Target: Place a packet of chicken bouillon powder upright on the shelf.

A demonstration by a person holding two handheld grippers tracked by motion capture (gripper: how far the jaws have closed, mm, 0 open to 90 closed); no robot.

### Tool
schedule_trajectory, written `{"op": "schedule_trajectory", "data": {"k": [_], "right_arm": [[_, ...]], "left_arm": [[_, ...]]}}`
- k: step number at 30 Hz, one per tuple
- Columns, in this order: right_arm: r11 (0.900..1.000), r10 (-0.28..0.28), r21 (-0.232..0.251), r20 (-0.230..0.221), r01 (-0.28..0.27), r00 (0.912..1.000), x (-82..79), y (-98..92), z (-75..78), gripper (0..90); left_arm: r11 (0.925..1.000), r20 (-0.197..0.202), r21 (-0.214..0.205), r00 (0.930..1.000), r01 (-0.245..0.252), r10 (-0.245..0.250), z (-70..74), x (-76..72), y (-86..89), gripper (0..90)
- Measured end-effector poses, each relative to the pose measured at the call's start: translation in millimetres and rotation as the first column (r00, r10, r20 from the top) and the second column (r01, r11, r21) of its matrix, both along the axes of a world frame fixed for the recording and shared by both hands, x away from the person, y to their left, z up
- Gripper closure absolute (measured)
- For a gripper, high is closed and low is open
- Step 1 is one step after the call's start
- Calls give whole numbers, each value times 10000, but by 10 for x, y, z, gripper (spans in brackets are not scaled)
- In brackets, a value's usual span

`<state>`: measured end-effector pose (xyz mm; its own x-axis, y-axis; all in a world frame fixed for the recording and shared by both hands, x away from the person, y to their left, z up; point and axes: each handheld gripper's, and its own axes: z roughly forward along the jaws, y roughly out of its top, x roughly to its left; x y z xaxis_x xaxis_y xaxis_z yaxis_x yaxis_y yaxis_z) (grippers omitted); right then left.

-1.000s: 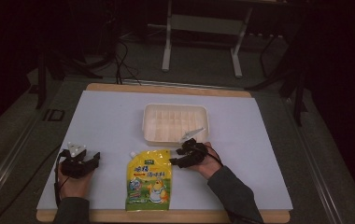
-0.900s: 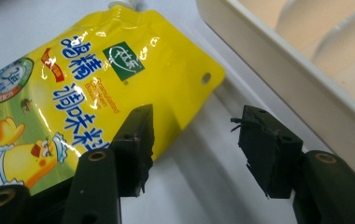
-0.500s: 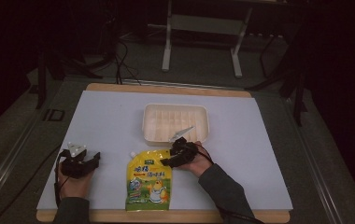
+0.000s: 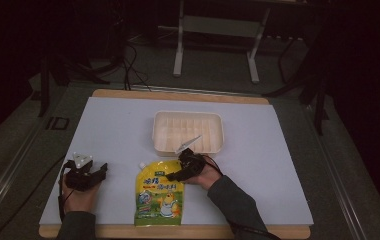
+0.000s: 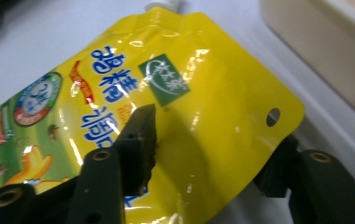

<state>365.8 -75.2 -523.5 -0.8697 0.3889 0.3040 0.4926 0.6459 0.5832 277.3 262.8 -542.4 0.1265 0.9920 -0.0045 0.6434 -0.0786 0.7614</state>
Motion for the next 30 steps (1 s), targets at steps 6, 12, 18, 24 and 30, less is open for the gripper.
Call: {"op": "schedule_trajectory", "data": {"k": [6,12,18,24,30], "right_arm": [[9997,225,-86,-322,-228,9992,-7,24,5,786],[9997,206,108,-109,-204,9997,7,-7,59,899],[9959,103,897,442,-142,9990,32,-87,366,900],[9896,-610,1366,1108,456,9920,133,-286,718,900],[9803,-1225,1729,1551,951,9803,184,-553,969,900]], "left_arm": [[10000,-14,-8,10000,11,-11,-1,2,-1,435],[10000,-33,2,10000,21,-21,-1,3,-3,435],[10000,-41,20,10000,26,-26,-1,2,-4,433],[10000,-21,-11,10000,16,-16,-2,3,-4,432],[10000,-44,41,10000,32,-32,-2,3,-5,432]]}}
